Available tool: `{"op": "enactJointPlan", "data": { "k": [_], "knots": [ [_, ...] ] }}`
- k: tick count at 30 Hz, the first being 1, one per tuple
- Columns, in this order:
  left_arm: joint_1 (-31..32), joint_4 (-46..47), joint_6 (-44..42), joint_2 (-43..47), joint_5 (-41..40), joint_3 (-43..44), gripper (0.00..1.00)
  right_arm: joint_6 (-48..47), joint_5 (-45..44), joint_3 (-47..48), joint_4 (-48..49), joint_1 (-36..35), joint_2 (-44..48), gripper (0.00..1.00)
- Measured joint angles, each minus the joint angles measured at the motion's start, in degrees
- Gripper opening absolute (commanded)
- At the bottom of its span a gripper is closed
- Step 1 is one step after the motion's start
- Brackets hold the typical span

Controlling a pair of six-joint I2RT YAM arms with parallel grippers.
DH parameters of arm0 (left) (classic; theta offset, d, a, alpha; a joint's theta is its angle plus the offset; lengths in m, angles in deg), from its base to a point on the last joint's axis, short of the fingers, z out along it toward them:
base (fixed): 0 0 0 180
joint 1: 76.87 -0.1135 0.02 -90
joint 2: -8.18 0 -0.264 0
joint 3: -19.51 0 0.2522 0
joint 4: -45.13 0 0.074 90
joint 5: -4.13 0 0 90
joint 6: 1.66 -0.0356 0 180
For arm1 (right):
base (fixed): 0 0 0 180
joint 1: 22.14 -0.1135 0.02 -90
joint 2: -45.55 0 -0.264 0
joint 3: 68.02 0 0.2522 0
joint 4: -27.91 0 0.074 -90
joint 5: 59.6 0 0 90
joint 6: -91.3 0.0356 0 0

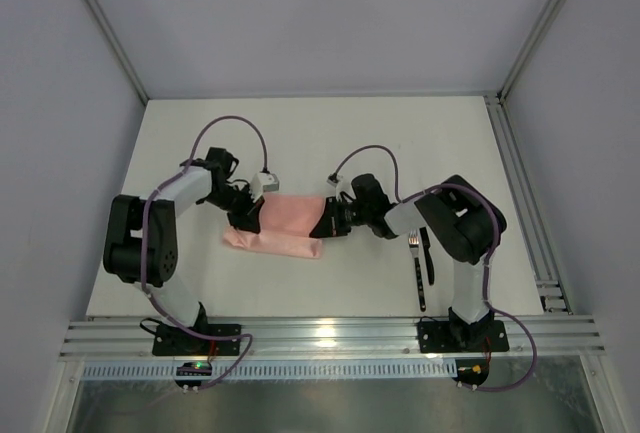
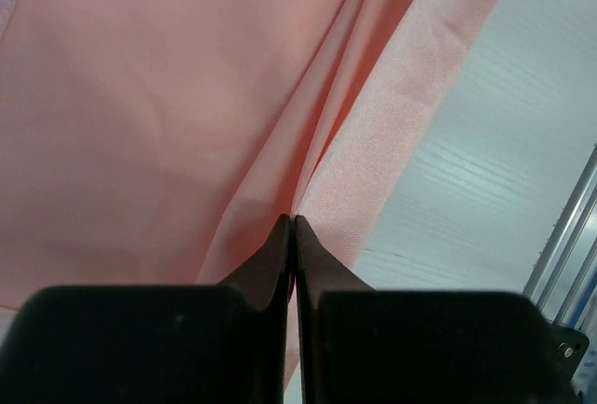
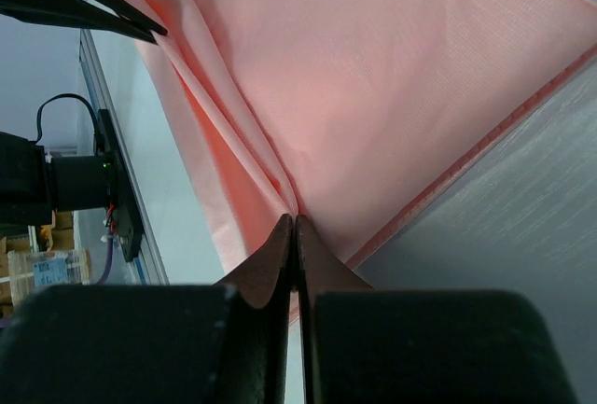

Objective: Fold the napkin into a case and place the utensils inside
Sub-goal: Fold the lower triangle-folded napkin at the center of the board.

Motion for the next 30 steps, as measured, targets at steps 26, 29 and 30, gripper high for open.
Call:
{"op": "enactJointPlan", "data": {
  "k": [26, 29, 30],
  "knots": [
    [-5.6, 1.8, 7.4, -3.8, 2.8, 3.5, 0.0, -0.3, 6.2, 0.4, 4.0, 1.2, -0.7, 0.48],
    [-5.6, 2.5, 8.5, -4.4, 2.2, 3.5, 0.0, 2.7, 7.5, -1.0, 9.8, 1.9, -1.5, 0.5],
    [-5.6, 2.7, 8.8, -4.6, 2.2, 3.5, 0.0, 3.8, 7.8, -1.3, 11.6, 2.0, -2.0, 0.51]
  ]
}}
